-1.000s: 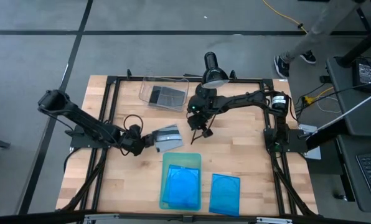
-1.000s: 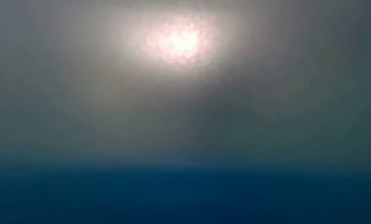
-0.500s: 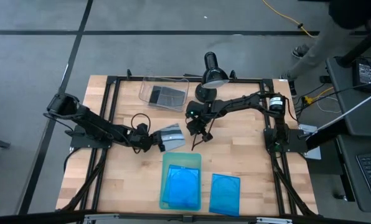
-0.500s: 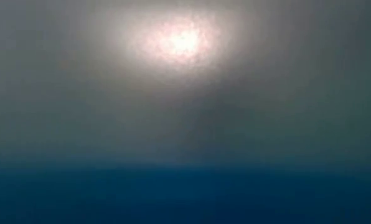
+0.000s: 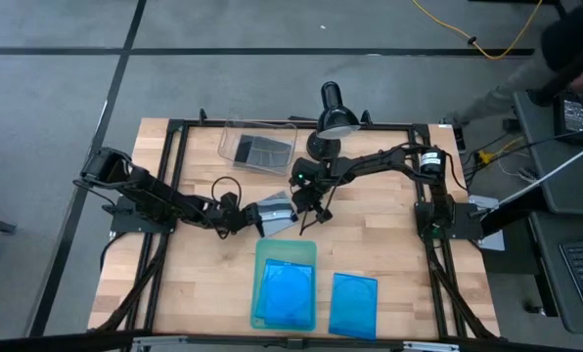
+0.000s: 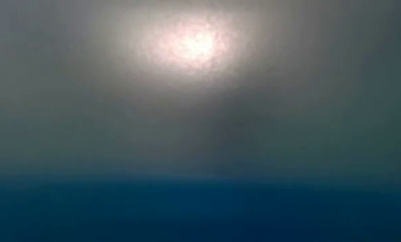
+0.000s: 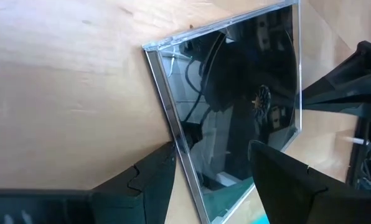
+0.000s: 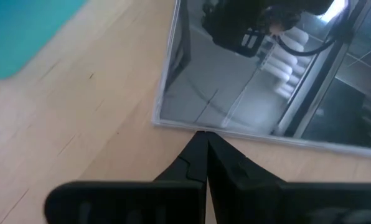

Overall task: Pick & place jewel cases by type
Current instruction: Put the black CD case into the transparent bin

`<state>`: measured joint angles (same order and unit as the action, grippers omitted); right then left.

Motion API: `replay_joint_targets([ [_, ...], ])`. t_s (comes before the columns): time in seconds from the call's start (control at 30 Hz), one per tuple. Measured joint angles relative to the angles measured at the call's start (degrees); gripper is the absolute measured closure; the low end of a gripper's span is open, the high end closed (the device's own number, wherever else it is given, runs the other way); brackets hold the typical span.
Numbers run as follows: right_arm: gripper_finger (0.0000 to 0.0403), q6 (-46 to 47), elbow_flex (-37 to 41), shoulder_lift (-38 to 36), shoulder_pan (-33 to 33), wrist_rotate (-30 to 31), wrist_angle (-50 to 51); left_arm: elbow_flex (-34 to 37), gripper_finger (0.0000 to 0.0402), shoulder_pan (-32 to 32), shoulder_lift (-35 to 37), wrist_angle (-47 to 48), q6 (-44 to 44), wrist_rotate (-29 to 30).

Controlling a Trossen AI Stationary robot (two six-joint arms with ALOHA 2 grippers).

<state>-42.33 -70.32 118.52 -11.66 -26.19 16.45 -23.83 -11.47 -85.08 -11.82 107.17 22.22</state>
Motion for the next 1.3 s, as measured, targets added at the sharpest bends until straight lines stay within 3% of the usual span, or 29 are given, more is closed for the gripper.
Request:
replay_joint_targets([
  [0.47,0.0397,0.00,0.20,0.11,0.00,-1.12,-1.63,0.36,0.0205,3.33,-0.11,-3.29,-6.18,0.49],
  [0.8,0.0397,-0.01,0.22,0.15,-0.30,-1.56,-1.73,0.01,0.0205,4.36,-0.33,-5.43,-10.15,4.09],
  [1.3,0.0397,-0.17,0.21,0.15,-0.46,-2.04,-1.49,-3.60,0.0205,5.36,-0.17,0.19,-13.83,4.27],
])
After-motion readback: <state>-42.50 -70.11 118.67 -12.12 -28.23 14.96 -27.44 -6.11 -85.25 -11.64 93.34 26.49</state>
